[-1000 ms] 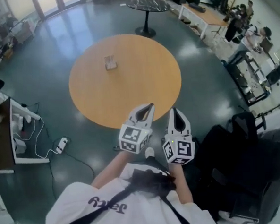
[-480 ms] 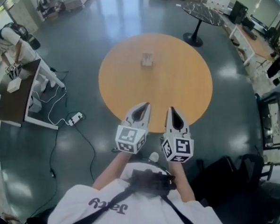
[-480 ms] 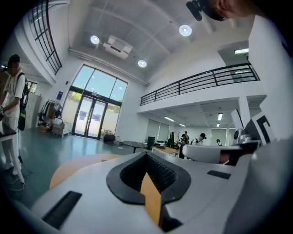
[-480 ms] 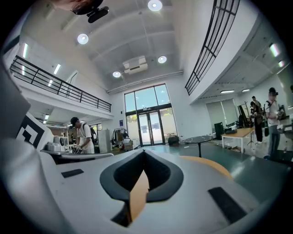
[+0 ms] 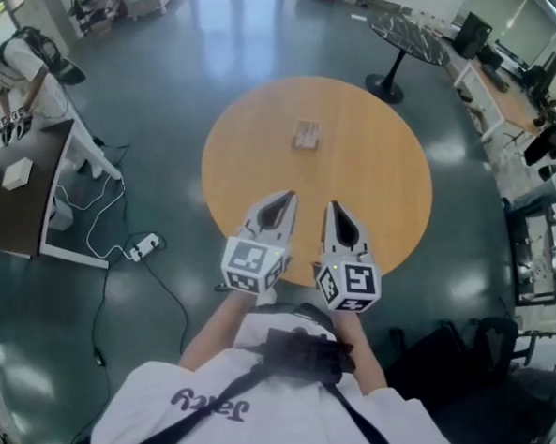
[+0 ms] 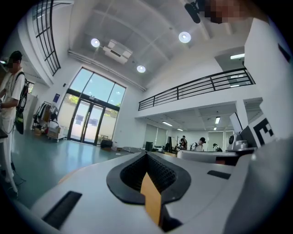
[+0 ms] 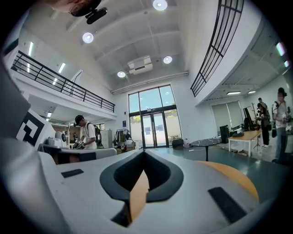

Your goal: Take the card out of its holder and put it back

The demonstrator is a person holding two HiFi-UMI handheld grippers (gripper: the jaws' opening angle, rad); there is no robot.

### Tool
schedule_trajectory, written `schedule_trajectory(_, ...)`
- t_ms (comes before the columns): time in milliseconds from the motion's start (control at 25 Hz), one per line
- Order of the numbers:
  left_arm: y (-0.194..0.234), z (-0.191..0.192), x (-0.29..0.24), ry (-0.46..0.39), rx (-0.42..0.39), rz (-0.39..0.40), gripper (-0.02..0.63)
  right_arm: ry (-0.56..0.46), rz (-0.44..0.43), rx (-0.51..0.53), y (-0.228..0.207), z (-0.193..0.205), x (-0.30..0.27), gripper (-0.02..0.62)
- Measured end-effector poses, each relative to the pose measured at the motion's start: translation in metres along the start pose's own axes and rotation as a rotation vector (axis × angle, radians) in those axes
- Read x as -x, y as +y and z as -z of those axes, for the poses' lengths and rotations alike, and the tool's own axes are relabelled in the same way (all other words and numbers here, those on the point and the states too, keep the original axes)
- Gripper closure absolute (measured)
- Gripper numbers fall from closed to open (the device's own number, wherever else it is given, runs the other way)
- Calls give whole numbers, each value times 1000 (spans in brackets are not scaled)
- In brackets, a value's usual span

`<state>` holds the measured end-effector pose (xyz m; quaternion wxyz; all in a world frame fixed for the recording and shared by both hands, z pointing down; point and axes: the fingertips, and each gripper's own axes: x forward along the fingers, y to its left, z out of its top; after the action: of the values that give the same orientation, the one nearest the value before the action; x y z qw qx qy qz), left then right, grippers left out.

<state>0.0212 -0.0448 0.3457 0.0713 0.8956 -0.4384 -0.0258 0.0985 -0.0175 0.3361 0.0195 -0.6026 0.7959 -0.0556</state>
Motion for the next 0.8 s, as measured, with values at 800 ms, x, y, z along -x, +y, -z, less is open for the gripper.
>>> schedule_trajectory(800, 71, 77, -65, 128, -30, 75, 592, 205, 174, 70, -44, 73, -82, 595)
